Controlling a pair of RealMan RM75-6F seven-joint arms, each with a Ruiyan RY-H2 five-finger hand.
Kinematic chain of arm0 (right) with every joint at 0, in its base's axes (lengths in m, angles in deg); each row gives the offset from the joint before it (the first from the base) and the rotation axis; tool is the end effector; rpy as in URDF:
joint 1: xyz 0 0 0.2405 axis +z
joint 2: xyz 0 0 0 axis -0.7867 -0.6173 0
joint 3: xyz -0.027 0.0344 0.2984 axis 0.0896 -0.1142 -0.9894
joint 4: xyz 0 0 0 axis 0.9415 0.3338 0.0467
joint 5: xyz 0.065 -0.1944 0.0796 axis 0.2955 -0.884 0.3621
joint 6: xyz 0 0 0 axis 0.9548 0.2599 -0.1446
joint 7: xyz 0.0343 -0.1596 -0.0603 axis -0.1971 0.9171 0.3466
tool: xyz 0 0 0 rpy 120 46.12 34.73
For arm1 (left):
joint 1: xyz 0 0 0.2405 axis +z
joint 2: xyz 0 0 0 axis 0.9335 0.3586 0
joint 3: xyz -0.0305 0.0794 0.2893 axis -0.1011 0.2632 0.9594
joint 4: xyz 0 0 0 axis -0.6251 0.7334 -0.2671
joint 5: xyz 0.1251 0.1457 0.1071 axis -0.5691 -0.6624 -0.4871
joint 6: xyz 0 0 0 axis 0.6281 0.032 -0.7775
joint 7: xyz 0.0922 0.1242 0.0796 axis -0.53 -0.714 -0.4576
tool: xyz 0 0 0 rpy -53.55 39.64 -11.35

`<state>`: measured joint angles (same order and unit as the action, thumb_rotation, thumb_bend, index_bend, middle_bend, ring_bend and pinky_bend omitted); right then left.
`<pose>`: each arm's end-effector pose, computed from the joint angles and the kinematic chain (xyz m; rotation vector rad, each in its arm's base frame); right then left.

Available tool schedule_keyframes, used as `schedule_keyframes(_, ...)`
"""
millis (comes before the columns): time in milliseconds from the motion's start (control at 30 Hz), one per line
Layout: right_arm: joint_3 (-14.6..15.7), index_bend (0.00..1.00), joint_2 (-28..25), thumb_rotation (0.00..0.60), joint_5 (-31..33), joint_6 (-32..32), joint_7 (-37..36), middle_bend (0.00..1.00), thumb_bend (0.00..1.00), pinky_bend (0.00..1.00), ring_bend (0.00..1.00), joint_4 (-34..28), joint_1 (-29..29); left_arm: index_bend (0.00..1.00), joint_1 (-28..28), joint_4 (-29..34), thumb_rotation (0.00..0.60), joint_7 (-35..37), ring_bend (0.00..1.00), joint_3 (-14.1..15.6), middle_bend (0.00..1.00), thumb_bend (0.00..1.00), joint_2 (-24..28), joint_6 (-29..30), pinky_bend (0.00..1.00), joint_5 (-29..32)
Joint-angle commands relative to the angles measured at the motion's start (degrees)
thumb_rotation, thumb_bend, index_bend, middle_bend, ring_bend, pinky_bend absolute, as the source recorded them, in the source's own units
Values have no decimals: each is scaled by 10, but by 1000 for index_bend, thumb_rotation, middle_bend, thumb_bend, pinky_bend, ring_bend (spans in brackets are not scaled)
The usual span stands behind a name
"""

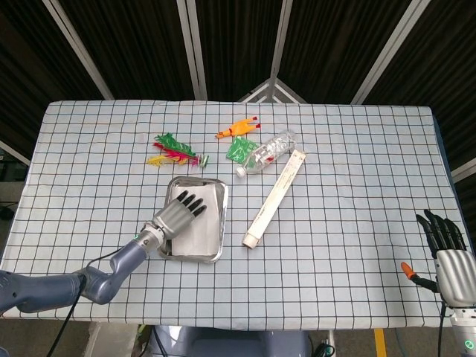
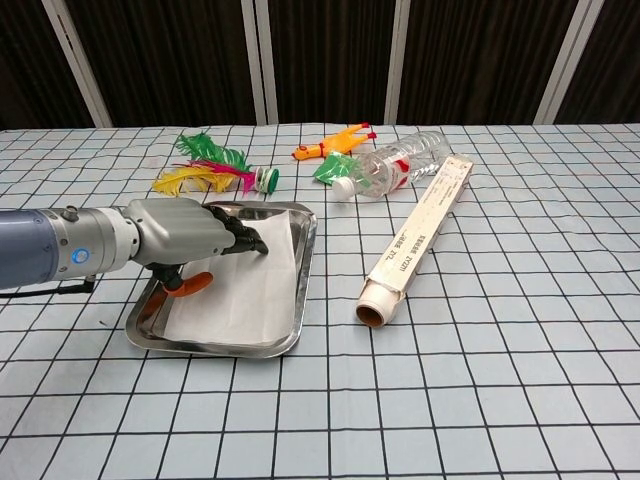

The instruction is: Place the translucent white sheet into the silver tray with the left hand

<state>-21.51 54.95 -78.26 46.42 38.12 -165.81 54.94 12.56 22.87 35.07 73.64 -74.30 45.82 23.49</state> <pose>-0.3590 -0.2039 0.1843 1.3586 -0.9407 1.0416 -0.1716 0.4102 -0.0953 -2.3069 -0.4442 -0.4140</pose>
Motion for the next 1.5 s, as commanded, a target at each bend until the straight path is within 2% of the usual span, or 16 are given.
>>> schedule_keyframes(33, 0, 0, 0, 600, 0, 0, -1, 0, 289, 41, 0, -1, 0, 0, -1, -5, 600, -6, 0, 7, 0, 657, 0, 2, 0, -15)
schedule_keyframes(467, 0, 0, -2, 600, 3, -5, -5, 0, 289, 40, 0, -4, 1, 0, 1, -24, 600, 14, 0, 12, 0, 657, -3, 16, 0, -81)
schedule_keyframes(867, 0, 0, -2, 600, 2, -4, -5, 0, 289, 41, 0, -5, 0, 0, 9, -33, 600, 19, 0, 4, 0, 658, 0, 18, 0, -85)
schedule_keyframes(1033, 0, 0, -2, 600, 3, -4, -4, 0, 290, 41, 0, -4, 0, 0, 14, -20, 600, 30, 0, -2, 0, 657, 4, 25, 0, -86)
schedule_keyframes(1200, 0, 0, -2, 600, 5, -5, -4, 0, 290, 40, 0, -3, 1, 0, 29, 23, 600, 74, 0, -6, 0, 653, 21, 43, 0, -110)
schedule_keyframes(1267, -1, 0, -2, 600, 6, -5, -4, 0, 290, 41, 0, -2, 1, 0, 33, 43, 600, 87, 0, -3, 0, 617, 31, 45, 0, -121)
schedule_keyframes(1433, -2, 0, -1, 600, 9, -6, -1, 0, 290, 41, 0, -1, 0, 0, 59, 95, 600, 105, 0, 3, 0, 290, 59, 86, 0, -143)
schedule_keyframes(1500, -2, 0, -1, 600, 10, -8, 1, 0, 290, 41, 0, 0, 0, 0, 85, 120, 600, 110, 0, 9, 0, 245, 74, 122, 0, -146)
